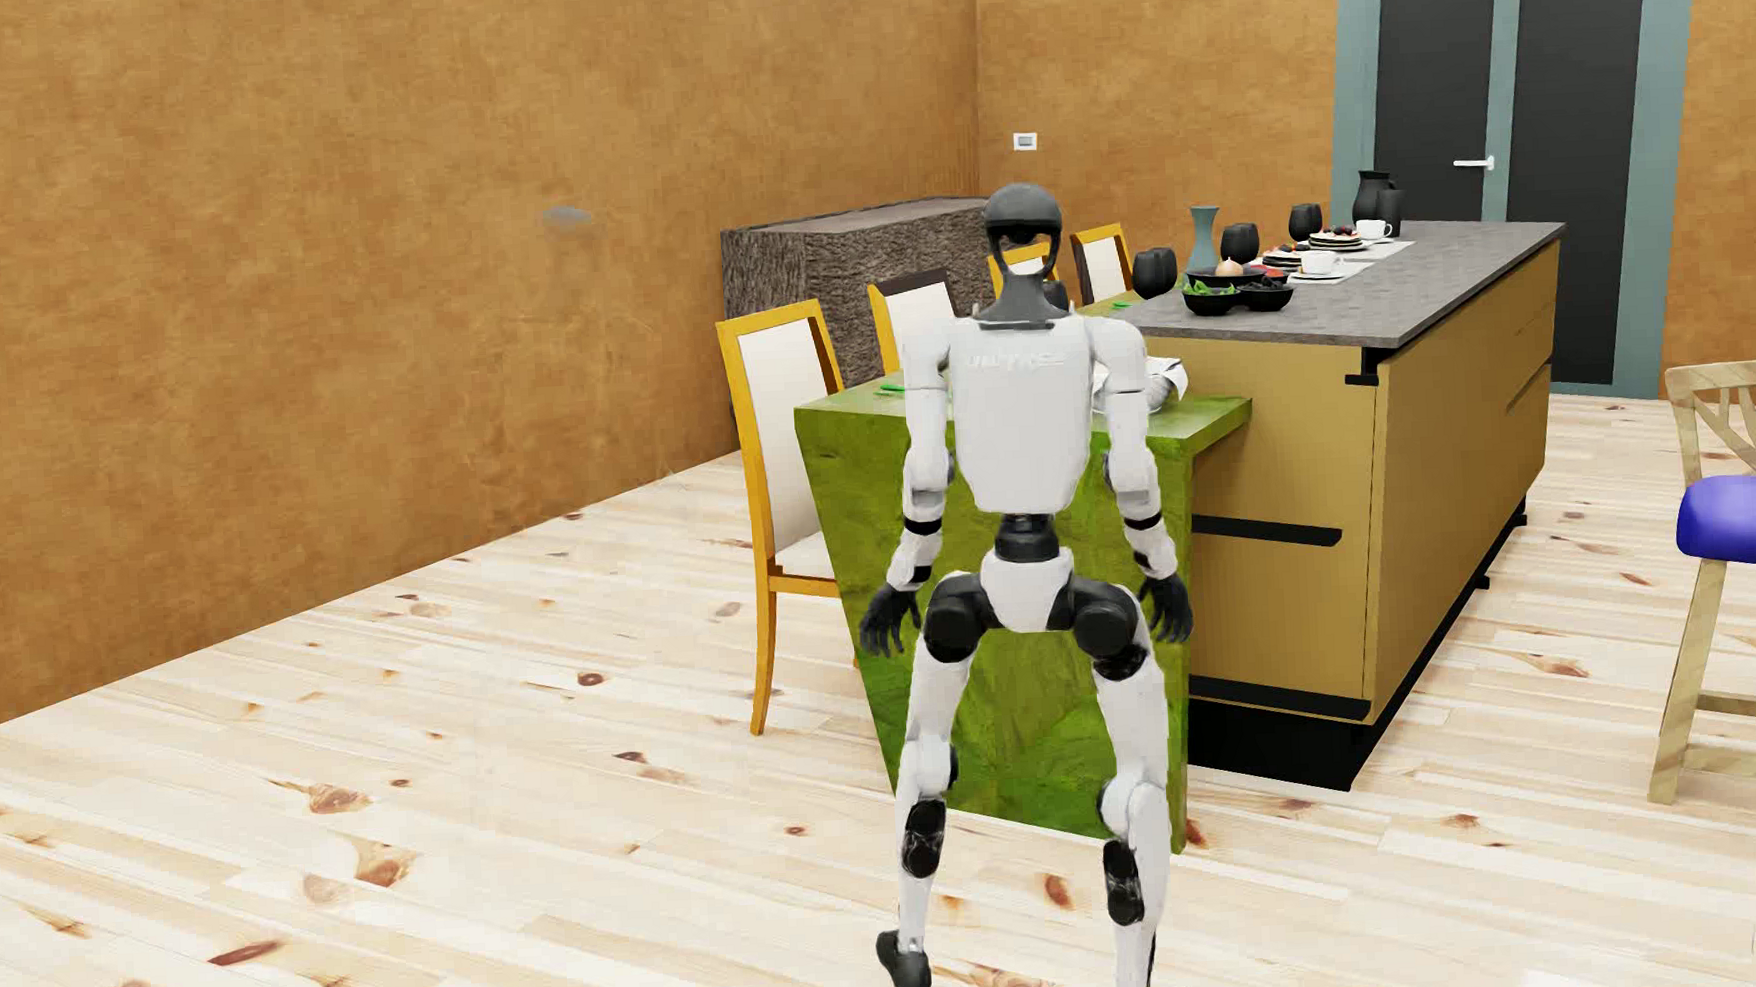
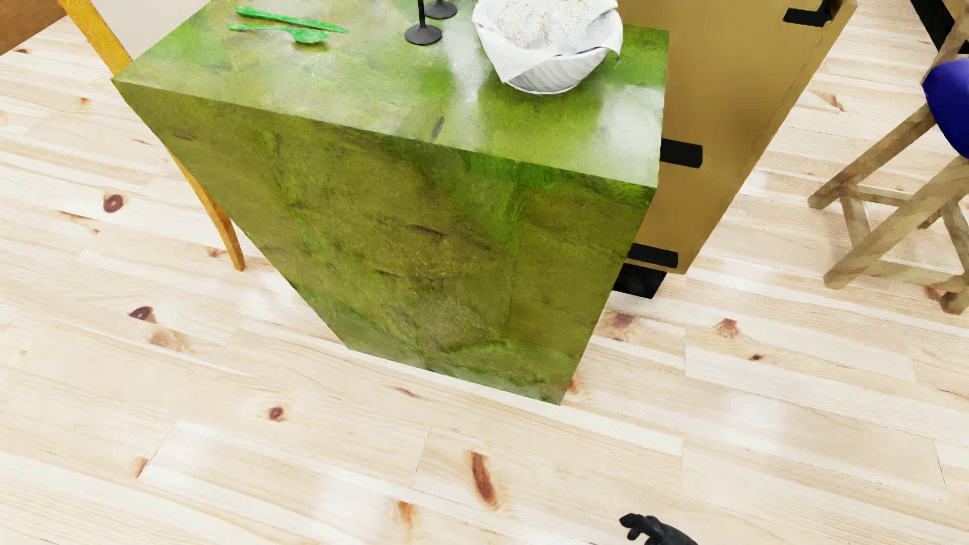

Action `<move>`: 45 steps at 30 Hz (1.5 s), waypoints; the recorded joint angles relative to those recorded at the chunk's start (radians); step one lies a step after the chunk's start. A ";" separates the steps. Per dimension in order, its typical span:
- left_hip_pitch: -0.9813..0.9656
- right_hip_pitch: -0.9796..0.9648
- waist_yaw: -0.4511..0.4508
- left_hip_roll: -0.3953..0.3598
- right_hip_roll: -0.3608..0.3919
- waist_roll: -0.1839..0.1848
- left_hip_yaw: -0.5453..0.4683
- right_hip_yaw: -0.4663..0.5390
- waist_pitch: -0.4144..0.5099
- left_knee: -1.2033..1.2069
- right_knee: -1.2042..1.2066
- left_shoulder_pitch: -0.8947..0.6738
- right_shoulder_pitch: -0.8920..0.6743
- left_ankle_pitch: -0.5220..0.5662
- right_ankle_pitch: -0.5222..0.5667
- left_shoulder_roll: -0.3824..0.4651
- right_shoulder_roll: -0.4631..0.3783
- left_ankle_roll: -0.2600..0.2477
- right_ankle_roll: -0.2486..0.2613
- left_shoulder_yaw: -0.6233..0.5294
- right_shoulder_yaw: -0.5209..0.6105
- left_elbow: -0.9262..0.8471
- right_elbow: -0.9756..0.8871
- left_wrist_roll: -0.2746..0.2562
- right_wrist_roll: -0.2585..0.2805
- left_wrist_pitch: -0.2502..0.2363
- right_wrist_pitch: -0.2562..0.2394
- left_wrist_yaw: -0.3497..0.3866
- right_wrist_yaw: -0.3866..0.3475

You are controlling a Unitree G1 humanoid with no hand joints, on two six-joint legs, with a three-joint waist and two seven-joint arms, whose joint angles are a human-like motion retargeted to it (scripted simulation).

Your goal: Walk to the chair

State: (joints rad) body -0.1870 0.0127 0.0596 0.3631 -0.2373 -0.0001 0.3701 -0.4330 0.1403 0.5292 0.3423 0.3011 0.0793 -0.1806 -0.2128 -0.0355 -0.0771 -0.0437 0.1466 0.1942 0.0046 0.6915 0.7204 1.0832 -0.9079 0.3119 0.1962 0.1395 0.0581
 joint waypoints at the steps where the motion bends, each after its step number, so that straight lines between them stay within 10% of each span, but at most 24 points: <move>1: 0.030 0.012 -0.001 0.039 -0.015 0.001 0.110 -0.015 -0.004 -0.024 0.004 -0.001 0.006 0.018 0.001 -0.002 -0.002 0.013 0.019 0.010 0.001 0.004 -0.013 0.006 0.009 0.007 0.005 0.009 -0.004; 3: 0.061 0.033 0.006 0.035 -0.064 0.001 0.177 -0.033 -0.009 -0.030 0.021 -0.016 0.033 0.050 0.008 -0.014 -0.018 -0.065 0.072 0.028 -0.004 0.018 -0.045 0.006 0.034 0.018 0.004 0.030 -0.018; 6: 0.079 0.021 0.013 -0.086 -0.208 -0.017 0.179 -0.007 -0.004 -0.001 0.119 -0.076 0.099 -0.023 0.098 -0.022 -0.062 -0.022 0.098 0.003 -0.008 0.074 -0.077 0.016 0.056 0.000 0.007 0.010 -0.030; 7: 0.093 -0.021 0.010 -0.144 -0.274 -0.029 0.179 0.010 -0.001 -0.018 0.210 -0.104 0.121 -0.036 0.156 -0.017 -0.078 0.001 0.024 -0.021 -0.006 0.090 -0.078 0.038 0.058 -0.007 0.011 0.000 -0.023; 8: 0.111 -0.064 0.007 -0.204 -0.349 -0.045 0.172 -0.004 0.002 -0.043 0.309 -0.132 0.150 -0.044 0.198 -0.012 -0.080 0.023 -0.171 -0.039 0.000 0.109 -0.079 0.061 0.058 -0.020 0.021 0.007 -0.018; 10: 0.151 -0.173 -0.016 -0.307 -0.386 -0.076 0.129 0.039 0.011 -0.102 0.521 -0.197 0.209 -0.051 0.132 0.004 -0.067 0.063 -0.290 -0.058 0.008 0.112 -0.082 0.067 0.050 -0.045 0.033 -0.005 -0.003; 16: 0.254 -0.536 -0.101 -0.512 -0.072 -0.108 -0.151 0.181 0.019 -0.217 0.842 -0.394 0.345 -0.061 0.108 0.098 0.044 0.154 -0.250 -0.285 0.011 0.049 -0.056 0.135 0.036 -0.147 0.029 -0.160 0.020; 19: 0.328 -0.615 -0.110 -0.591 0.148 -0.109 -0.283 0.204 0.015 -0.276 0.608 -0.437 0.365 -0.062 0.140 0.092 0.038 0.198 -0.202 -0.389 0.062 -0.015 -0.048 0.119 0.001 -0.187 0.002 -0.186 0.079; 23: 0.409 -0.498 -0.100 -0.673 0.262 -0.106 -0.432 0.056 0.002 -0.282 -0.004 -0.433 0.378 -0.066 0.162 0.078 0.031 0.250 -0.130 -0.510 0.002 -0.062 -0.089 0.069 0.019 -0.224 0.010 -0.222 0.048; 24: 0.439 -0.459 -0.099 -0.690 0.272 -0.101 -0.460 0.055 0.000 -0.261 -0.058 -0.420 0.378 -0.056 0.152 0.079 0.027 0.262 -0.148 -0.532 -0.020 -0.059 -0.095 0.062 0.028 -0.224 0.018 -0.231 0.033; 26: 0.493 -0.424 -0.100 -0.703 0.266 -0.081 -0.497 0.088 -0.004 -0.214 -0.018 -0.372 0.361 0.006 0.229 0.088 0.019 0.269 -0.363 -0.541 -0.062 -0.034 -0.095 0.069 0.039 -0.191 0.038 -0.233 0.013; 28: 0.482 -0.438 -0.104 -0.705 0.220 -0.043 -0.492 0.081 -0.003 -0.060 0.161 -0.288 0.328 0.124 0.149 0.078 0.015 0.215 -0.388 -0.481 -0.118 0.009 -0.085 0.061 0.050 -0.107 0.062 -0.186 -0.015; 29: 0.443 -0.415 -0.107 -0.704 0.199 -0.026 -0.484 0.067 -0.004 0.078 0.206 -0.248 0.310 0.191 0.096 0.070 0.020 0.069 -0.374 -0.444 -0.148 0.044 -0.080 0.039 0.060 -0.069 0.072 -0.170 -0.030; 30: 0.381 -0.374 -0.114 -0.678 0.180 -0.014 -0.436 0.047 -0.006 0.232 0.216 -0.220 0.290 0.275 0.059 0.076 0.028 -0.180 -0.356 -0.413 -0.175 0.085 -0.072 0.018 0.072 -0.037 0.071 -0.178 -0.047; 31: 0.299 -0.329 -0.119 -0.610 0.167 -0.004 -0.354 0.025 -0.007 0.383 0.211 -0.201 0.264 0.305 0.032 0.100 0.034 -0.209 -0.337 -0.404 -0.185 0.129 -0.061 0.023 0.073 -0.019 0.074 -0.206 -0.057; 35: 0.012 -0.150 -0.083 -0.228 0.181 0.033 -0.120 0.014 -0.007 0.635 0.143 -0.086 0.149 0.148 -0.037 0.209 0.023 -0.016 -0.256 -0.360 -0.104 0.143 -0.085 0.081 0.006 -0.029 -0.013 -0.258 -0.043; 39: -0.149 -0.042 -0.007 -0.056 0.209 0.051 -0.066 0.127 -0.010 0.275 0.099 0.033 0.058 0.128 -0.093 0.182 0.021 0.048 -0.185 -0.159 -0.008 0.045 -0.240 -0.021 0.021 -0.014 -0.102 -0.225 -0.038; 42: -0.229 -0.003 0.045 -0.111 0.200 0.046 -0.237 0.269 -0.014 -0.085 0.083 0.083 -0.002 0.156 -0.113 0.101 0.032 0.015 -0.131 -0.092 0.053 0.010 -0.307 -0.050 0.054 -0.011 -0.085 -0.214 -0.030; 45: -0.251 0.024 0.056 -0.080 0.186 0.036 -0.402 0.433 -0.015 -0.283 0.099 0.088 -0.004 0.238 -0.170 0.102 0.053 -0.107 -0.066 -0.150 0.121 0.017 -0.326 0.058 0.068 -0.061 -0.086 -0.237 -0.026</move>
State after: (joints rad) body -0.4376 0.0369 0.1153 0.2829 -0.0516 0.0359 -0.0320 -0.0005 0.1248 0.2459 0.4416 0.3890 0.0748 0.0569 -0.3825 0.0669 -0.0246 -0.1509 0.0801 0.0439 0.1252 0.7082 0.3945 1.1412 -0.8394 0.2510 0.1103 -0.0971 0.0320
